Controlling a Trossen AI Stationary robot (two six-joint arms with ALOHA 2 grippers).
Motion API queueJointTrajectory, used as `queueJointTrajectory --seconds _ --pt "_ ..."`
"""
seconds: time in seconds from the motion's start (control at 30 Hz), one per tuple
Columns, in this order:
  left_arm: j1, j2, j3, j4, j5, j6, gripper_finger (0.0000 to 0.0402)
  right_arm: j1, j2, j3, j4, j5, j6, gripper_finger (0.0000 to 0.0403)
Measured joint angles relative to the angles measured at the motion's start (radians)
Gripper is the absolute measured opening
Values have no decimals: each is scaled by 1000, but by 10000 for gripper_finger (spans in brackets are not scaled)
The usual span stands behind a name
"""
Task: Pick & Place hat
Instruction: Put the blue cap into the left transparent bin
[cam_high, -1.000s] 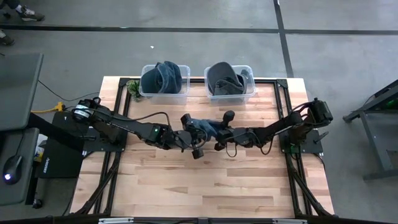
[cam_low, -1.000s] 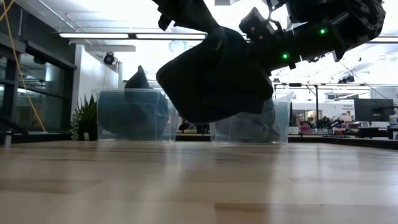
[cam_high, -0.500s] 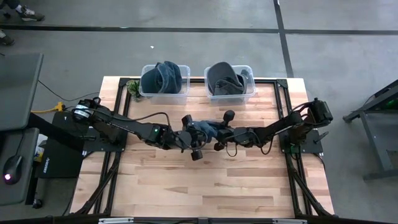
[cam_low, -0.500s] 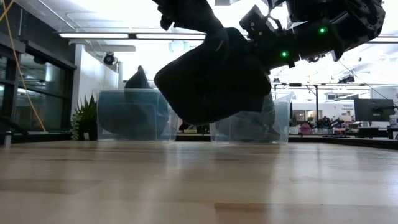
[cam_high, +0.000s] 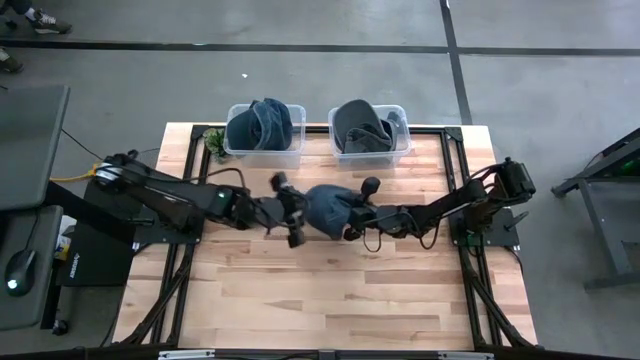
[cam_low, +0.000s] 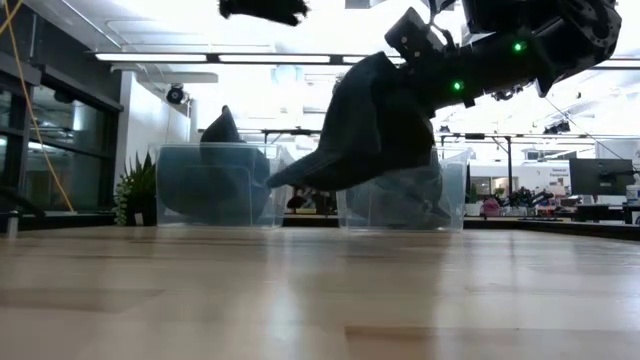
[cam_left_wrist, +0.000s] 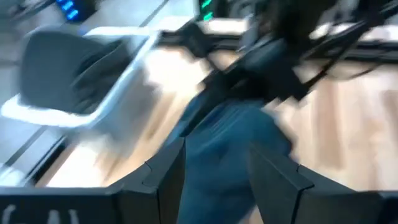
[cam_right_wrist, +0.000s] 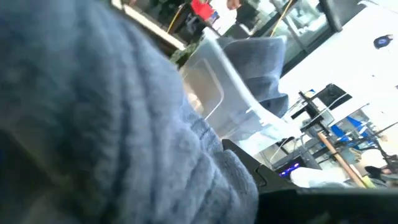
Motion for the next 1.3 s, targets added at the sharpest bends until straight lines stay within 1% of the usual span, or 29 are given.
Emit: queueJointTrajectory --seconds 0.1,0.17,0.23,0.33,0.5,0.6,0.7,0.8,0.9,1.0,1.2,1.3 --pt "0 -45 0 -100 -69 -74 161 4 0 0 48 3 -38 0" --pt "1 -69 -2 -197 -116 -134 161 14 0 0 99 3 -90 0" --pt "1 -84 -1 -256 -141 -196 161 28 0 0 159 1 -144 0" --pt "1 -83 -1 -314 -147 -252 161 51 0 0 235 -6 -244 0" --pt "1 -84 -2 -321 -142 -266 161 91 -2 0 328 -1 -405 0" --pt "2 -83 -2 -318 -139 -268 161 113 -21 0 340 14 -480 0" --pt "11 -115 -2 -330 -122 -273 161 131 -60 0 340 32 -557 0" --pt "52 -150 0 -321 -54 -273 161 149 -112 0 340 34 -640 0" --pt "114 -176 0 -287 50 -275 161 168 -160 15 332 31 -718 0" --pt "183 -203 -2 -277 198 -276 161 181 -199 45 284 19 -812 0" --pt "325 -211 -1 -160 566 -323 161 186 -230 119 173 22 -930 0" --pt "376 -213 0 -128 667 -351 161 186 -230 153 136 22 -969 0"
